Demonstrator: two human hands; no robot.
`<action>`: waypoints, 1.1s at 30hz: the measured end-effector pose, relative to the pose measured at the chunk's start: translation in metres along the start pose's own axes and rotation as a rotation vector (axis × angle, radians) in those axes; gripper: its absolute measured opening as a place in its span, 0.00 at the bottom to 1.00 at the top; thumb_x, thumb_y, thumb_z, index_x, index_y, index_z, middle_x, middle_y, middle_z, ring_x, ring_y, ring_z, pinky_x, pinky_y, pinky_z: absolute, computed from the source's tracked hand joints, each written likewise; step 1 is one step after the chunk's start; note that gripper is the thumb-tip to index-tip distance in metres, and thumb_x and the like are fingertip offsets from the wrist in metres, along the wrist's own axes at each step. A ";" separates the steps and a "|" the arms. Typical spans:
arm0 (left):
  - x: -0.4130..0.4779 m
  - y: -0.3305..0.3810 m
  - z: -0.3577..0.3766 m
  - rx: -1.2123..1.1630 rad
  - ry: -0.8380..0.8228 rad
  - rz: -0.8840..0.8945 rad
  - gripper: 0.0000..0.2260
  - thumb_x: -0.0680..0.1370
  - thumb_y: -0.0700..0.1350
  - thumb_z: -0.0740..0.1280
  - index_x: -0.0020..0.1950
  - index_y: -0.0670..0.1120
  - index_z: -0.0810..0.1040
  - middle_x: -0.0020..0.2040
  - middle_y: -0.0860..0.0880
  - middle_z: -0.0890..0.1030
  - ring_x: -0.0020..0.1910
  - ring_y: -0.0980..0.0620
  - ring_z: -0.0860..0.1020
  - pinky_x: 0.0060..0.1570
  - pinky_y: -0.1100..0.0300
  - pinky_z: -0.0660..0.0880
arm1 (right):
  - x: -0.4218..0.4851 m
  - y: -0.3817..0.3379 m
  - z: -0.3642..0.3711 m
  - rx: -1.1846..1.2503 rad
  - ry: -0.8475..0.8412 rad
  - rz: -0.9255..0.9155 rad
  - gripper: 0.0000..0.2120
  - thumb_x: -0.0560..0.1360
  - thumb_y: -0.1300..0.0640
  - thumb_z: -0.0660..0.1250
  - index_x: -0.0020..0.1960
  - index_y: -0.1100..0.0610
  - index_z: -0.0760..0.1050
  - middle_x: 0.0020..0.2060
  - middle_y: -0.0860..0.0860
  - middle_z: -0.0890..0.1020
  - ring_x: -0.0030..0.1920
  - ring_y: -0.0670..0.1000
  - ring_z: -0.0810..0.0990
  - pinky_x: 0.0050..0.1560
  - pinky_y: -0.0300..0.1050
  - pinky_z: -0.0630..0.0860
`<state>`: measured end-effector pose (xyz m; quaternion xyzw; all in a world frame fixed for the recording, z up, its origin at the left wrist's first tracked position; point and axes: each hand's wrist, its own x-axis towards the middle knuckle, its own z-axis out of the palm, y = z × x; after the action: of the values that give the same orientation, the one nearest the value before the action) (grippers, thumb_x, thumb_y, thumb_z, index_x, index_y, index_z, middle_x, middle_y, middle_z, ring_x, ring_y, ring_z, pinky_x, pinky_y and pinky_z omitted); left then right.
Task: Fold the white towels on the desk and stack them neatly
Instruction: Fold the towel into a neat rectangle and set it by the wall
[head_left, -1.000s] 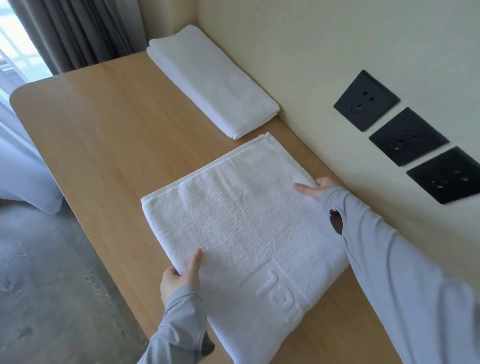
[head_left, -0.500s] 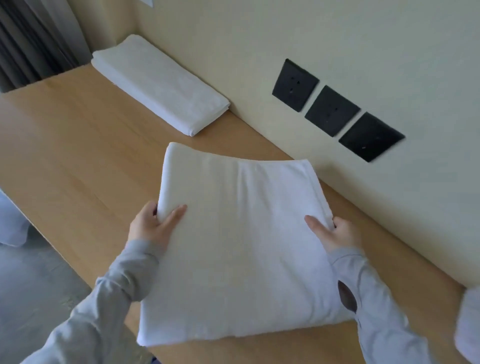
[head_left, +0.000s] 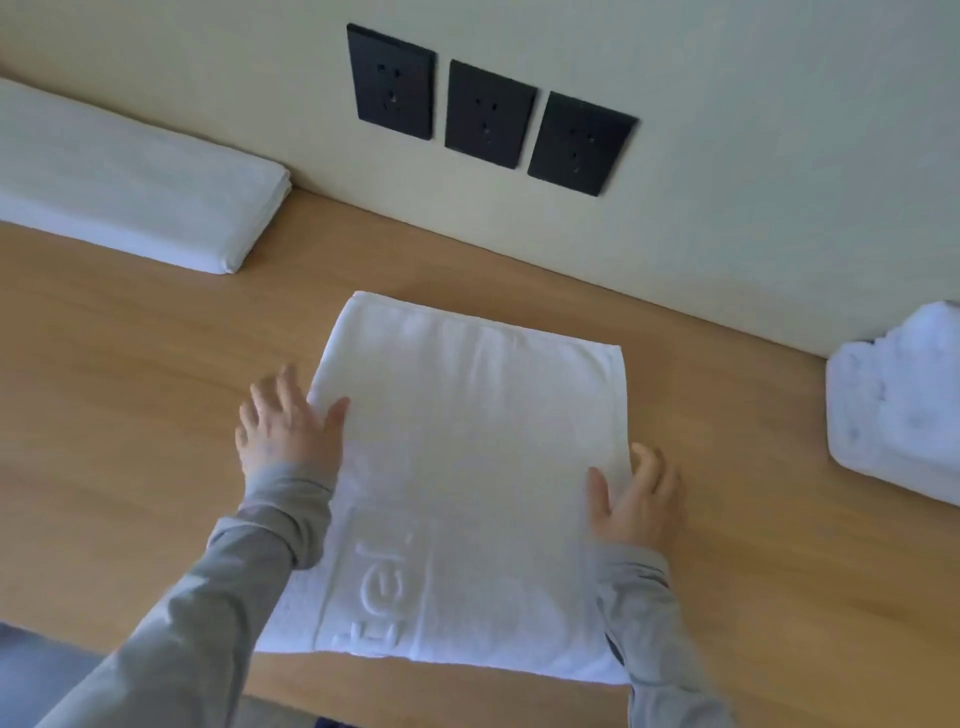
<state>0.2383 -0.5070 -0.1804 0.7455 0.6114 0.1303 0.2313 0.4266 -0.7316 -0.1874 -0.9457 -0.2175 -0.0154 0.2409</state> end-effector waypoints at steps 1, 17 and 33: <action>-0.017 0.007 0.004 0.080 0.037 0.142 0.29 0.77 0.56 0.61 0.73 0.42 0.62 0.71 0.39 0.65 0.68 0.37 0.65 0.64 0.43 0.63 | -0.002 -0.011 0.004 -0.056 -0.001 -0.153 0.29 0.73 0.44 0.55 0.60 0.66 0.74 0.59 0.66 0.76 0.58 0.67 0.75 0.55 0.59 0.72; -0.017 -0.019 0.028 0.442 -0.407 0.789 0.31 0.77 0.64 0.34 0.77 0.50 0.46 0.77 0.51 0.47 0.76 0.50 0.47 0.73 0.52 0.43 | -0.011 0.001 0.032 -0.410 -0.519 -0.488 0.27 0.79 0.44 0.37 0.75 0.52 0.35 0.74 0.45 0.36 0.74 0.45 0.34 0.74 0.47 0.34; -0.028 -0.089 -0.058 0.591 -0.750 1.185 0.54 0.56 0.74 0.66 0.73 0.44 0.62 0.73 0.46 0.64 0.72 0.49 0.63 0.68 0.53 0.55 | -0.083 0.053 -0.052 -0.482 -0.735 -0.744 0.51 0.57 0.34 0.74 0.71 0.60 0.63 0.69 0.56 0.69 0.70 0.52 0.61 0.71 0.48 0.49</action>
<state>0.1286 -0.5103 -0.1729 0.9744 -0.0011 -0.1984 0.1057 0.3777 -0.8311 -0.1760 -0.7769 -0.5955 0.1814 -0.0944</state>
